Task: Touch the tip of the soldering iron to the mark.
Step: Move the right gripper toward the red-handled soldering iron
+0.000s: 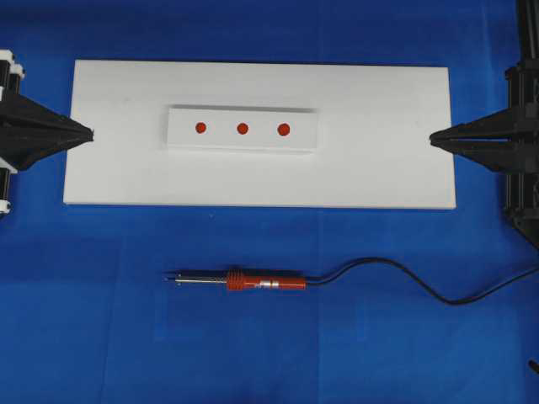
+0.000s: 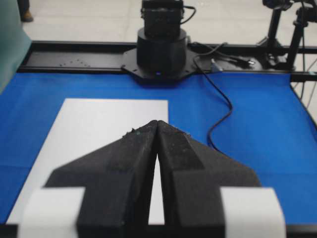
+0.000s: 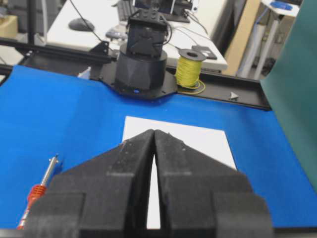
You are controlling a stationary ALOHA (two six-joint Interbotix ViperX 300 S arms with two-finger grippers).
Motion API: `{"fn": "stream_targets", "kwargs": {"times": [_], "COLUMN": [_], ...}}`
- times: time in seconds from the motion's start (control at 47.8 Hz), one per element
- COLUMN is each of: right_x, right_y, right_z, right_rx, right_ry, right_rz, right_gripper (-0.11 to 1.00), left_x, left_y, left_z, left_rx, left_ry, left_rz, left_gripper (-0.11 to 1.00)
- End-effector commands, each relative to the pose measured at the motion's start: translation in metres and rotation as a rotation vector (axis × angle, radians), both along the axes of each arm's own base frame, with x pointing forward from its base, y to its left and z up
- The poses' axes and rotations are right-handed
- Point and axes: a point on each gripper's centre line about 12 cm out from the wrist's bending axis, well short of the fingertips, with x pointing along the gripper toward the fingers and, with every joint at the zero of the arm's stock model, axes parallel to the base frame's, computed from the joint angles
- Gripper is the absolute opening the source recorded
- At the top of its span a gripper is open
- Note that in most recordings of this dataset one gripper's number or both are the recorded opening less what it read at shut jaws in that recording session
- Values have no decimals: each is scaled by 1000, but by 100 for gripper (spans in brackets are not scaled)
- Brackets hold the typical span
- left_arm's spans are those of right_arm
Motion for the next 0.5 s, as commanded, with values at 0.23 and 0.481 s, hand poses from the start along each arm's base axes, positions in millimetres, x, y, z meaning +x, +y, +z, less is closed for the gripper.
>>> {"fn": "stream_targets", "kwargs": {"times": [0.23, 0.481], "right_x": [7, 15], "right_y": [2, 10], "right_z": [1, 1], "right_rx": [21, 75], "right_ry": [54, 78], "right_rz": [9, 48], "right_gripper": [-6, -6], "left_x": [-1, -1], "left_y": [-4, -4], "left_z": [6, 6], "left_rx": [3, 3], "left_ry": [-29, -29], "left_rz": [-19, -19], "left_gripper": [0, 0]}}
